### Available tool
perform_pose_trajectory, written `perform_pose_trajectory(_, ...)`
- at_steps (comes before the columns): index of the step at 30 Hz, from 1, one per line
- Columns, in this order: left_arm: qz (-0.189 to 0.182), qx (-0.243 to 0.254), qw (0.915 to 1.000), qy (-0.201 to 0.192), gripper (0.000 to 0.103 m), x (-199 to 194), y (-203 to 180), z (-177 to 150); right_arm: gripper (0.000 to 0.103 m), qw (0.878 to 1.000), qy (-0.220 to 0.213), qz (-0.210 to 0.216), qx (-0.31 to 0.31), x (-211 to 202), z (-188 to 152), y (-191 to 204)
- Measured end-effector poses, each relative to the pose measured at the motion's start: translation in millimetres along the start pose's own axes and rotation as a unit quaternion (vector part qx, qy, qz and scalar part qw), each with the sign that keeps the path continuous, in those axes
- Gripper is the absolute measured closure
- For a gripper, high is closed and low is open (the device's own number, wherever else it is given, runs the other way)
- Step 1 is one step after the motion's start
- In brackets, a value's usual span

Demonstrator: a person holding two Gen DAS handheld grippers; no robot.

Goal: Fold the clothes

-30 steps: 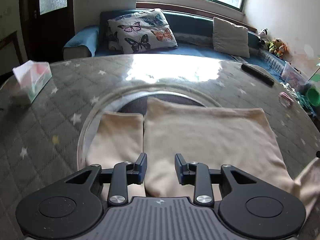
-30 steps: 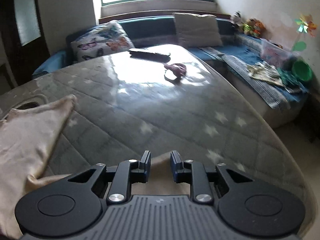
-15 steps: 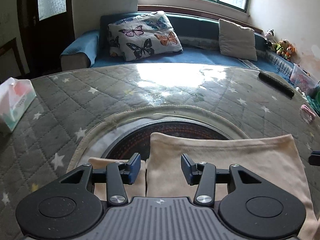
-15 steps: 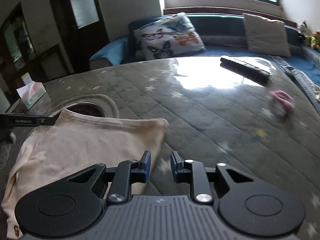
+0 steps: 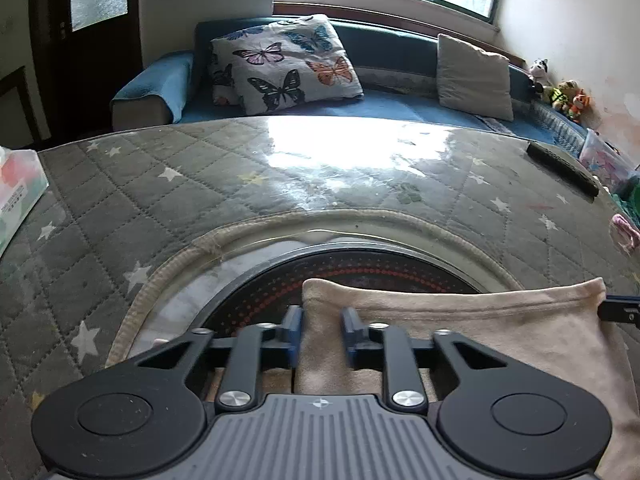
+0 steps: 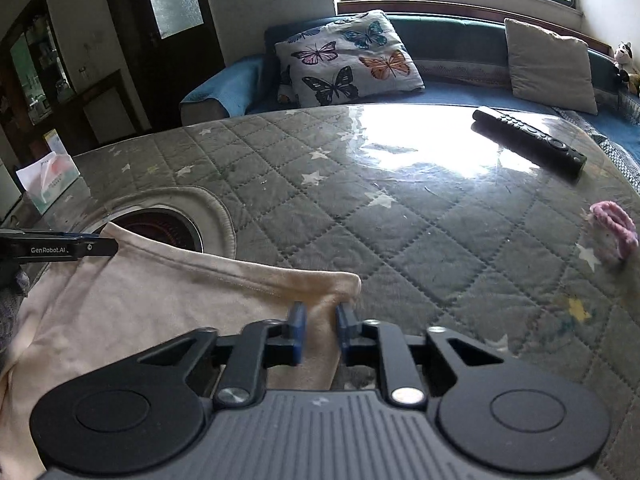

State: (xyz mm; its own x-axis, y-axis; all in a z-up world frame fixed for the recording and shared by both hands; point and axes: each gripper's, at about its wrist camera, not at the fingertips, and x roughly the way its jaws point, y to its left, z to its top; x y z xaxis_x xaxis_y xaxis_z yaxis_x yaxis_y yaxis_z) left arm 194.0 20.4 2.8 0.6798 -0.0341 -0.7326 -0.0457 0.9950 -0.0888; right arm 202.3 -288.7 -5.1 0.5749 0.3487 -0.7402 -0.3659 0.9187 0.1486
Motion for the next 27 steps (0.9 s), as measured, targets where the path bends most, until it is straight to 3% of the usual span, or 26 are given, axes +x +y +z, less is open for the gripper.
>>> perform_pose_trajectory(3, 0.001, 0.003, 1.0, -0.004, 0.095, 0, 1, 2, 0.097, 1.0, -0.004, -0.005, 0.003, 0, 3, 0)
perform_pose_trajectory(12, -0.001, 0.004, 0.9999, -0.013, 0.097, 0, 6, 4, 0.091, 1.0, -0.001, -0.001, 0.017, 1, 3, -6)
perform_pose_trajectory(16, 0.0, 0.0, 0.9998, -0.021, 0.097, -1, 9, 10, 0.1, 1.0, -0.005, 0.004, 0.009, 1, 7, -3)
perform_pose_trajectory(27, 0.016, -0.035, 0.9992, -0.011, 0.097, 21, 32, 31, 0.1, 0.999, -0.034, -0.009, -0.02, 31, 58, 10)
